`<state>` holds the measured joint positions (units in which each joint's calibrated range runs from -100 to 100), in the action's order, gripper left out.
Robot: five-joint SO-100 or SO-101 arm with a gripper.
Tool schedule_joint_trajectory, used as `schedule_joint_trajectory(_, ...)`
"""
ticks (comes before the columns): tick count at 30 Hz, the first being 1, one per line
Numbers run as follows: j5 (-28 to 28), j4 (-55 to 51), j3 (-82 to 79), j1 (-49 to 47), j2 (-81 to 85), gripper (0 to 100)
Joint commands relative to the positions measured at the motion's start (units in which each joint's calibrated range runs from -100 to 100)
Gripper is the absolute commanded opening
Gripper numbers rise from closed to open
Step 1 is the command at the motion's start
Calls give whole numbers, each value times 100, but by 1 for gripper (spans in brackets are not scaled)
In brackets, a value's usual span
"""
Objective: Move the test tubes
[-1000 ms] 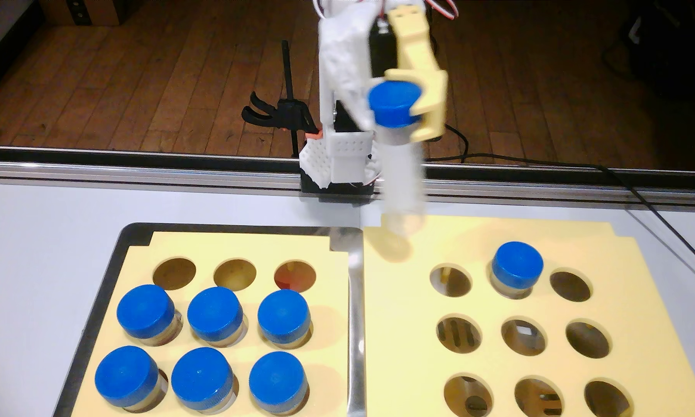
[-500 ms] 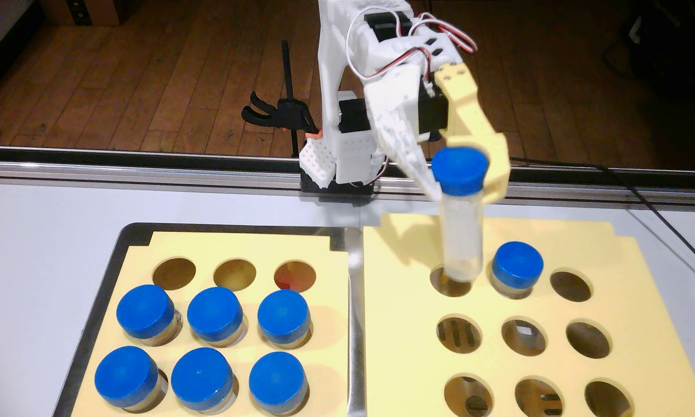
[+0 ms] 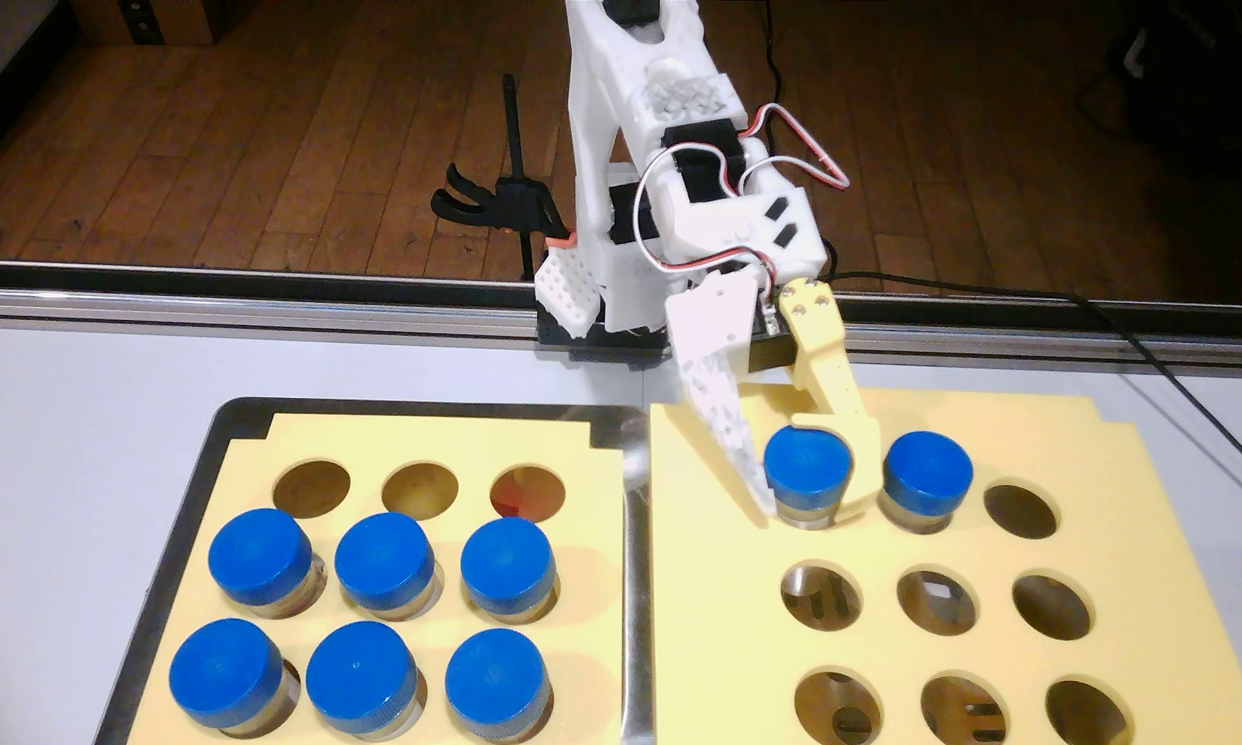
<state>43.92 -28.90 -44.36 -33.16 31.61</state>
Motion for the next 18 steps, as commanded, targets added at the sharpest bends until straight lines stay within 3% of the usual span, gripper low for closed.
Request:
schedule_joint_trajectory(1, -46, -38, 46, -200, 4, 28)
schedule_joint_trajectory(7, -4, 20, 1036, 541, 39, 36)
schedule_joint_trajectory(13, -4, 20, 2016, 1682, 126, 37)
schedule_joint_trajectory(18, -20, -9, 1299, 2779, 873, 37)
